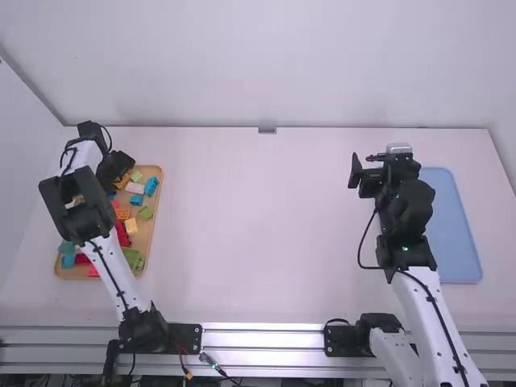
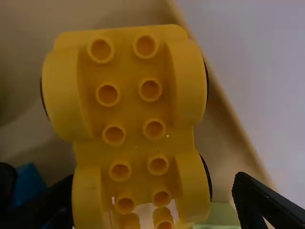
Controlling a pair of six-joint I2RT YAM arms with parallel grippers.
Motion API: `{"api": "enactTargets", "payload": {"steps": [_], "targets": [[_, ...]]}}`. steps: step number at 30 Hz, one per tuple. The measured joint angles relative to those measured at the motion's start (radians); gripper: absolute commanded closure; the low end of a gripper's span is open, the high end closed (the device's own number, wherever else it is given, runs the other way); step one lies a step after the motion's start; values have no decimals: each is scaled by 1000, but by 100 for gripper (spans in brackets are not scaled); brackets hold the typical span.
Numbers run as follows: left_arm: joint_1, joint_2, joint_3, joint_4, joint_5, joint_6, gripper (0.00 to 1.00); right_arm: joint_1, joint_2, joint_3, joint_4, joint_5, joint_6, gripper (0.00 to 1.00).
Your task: Assemble lego blocks to make yellow taxi
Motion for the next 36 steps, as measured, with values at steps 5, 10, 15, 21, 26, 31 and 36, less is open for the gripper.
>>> {"api": "enactTargets", "payload": {"steps": [5,10,15,21,26,31,36], "targets": [[0,0,0,-2,-30,-3,16,0,0,0,-6,0,-1,1],[0,0,0,-2,-40,-3,16,0,0,0,-5,0,1,1],[-4,0,-16,37,-40,-4,17,0,0,0,-16,0,0,1],[-9,0,-21,42,-51,-15,23,0,0,0,-27,3,0,1],[-9,0,-21,41,-51,-25,36,0,0,0,-35,3,0,1],[-9,0,-21,43,-51,-24,44,0,0,0,-36,2,3,1],[-9,0,-21,42,-55,-22,56,0,0,0,-39,3,0,1]]}}
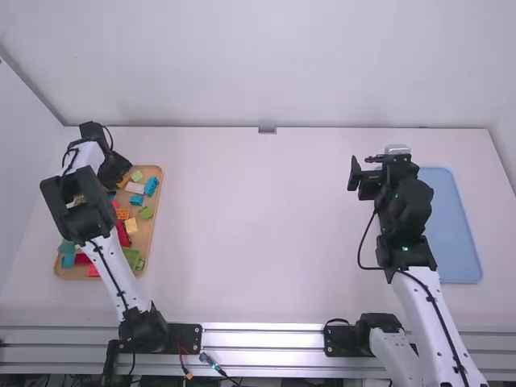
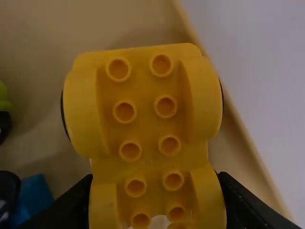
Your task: Assemble lego blocks to make yellow taxi
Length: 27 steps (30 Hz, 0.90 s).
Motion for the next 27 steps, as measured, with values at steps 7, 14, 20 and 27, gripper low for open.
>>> {"api": "enactTargets", "payload": {"steps": [7,14,20,27], "targets": [[0,0,35,-111,-32,-18,76,0,0,0,0,-1,0,1],[0,-34,83,-215,-96,-24,83,0,0,0,0,-1,2,1],[-13,-143,83,-268,-151,-3,83,0,0,0,0,-3,10,1],[-127,-421,-156,-78,-182,110,85,0,0,0,1,-1,109,1]]}}
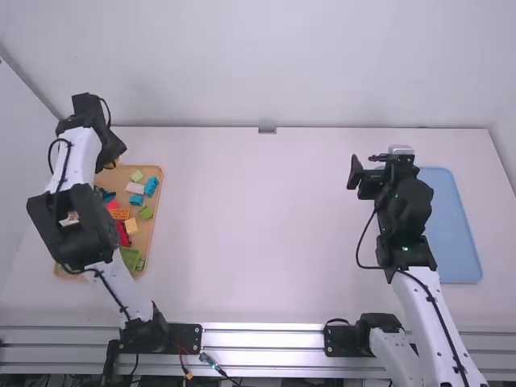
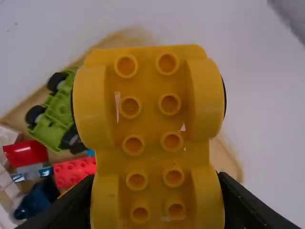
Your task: Assemble lego blocks to make yellow taxi
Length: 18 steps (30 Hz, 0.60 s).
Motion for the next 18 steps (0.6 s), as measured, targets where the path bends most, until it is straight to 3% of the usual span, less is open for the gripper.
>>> {"api": "enactTargets", "payload": {"steps": [4,7,11,12,18], "targets": [[-98,-188,-230,133,69,185,80,0,0,0,0,1,57,1],[-200,-323,-368,137,213,418,79,0,0,0,0,0,85,1],[-325,-402,-446,97,347,625,76,0,0,0,0,0,98,1],[-412,-425,-475,62,394,733,73,0,0,0,0,-2,100,1],[-702,-414,-550,34,442,1042,71,0,0,0,-1,-1,105,1]]}}
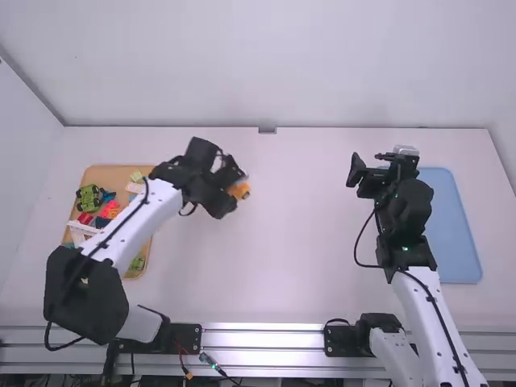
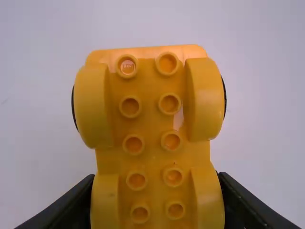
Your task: Assemble lego blocks to make yellow taxi
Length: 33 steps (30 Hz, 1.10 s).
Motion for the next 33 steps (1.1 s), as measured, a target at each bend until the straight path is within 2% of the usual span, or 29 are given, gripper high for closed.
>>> {"api": "enactTargets", "payload": {"steps": [4,10,16,23,25,26,28,30,33], "targets": [[-94,72,-19,0,1,156,73,0,0,0,0,-1,-2,1],[-156,188,-47,51,4,357,74,0,0,0,-1,1,-2,1],[-156,288,-54,151,3,431,78,0,0,0,-47,0,-5,1],[-156,340,-54,178,3,447,77,0,0,0,-74,-32,-51,1],[-156,343,-54,177,3,448,73,0,0,0,-74,-75,-84,1],[-156,343,-54,177,3,447,66,0,0,0,-73,-100,-100,1],[-156,343,-54,182,3,447,61,0,0,0,-74,-134,-120,1],[-156,343,-55,188,3,447,48,0,0,0,-74,-163,-137,1],[-156,343,-66,193,3,449,38,0,0,0,-76,-182,-146,1]]}}
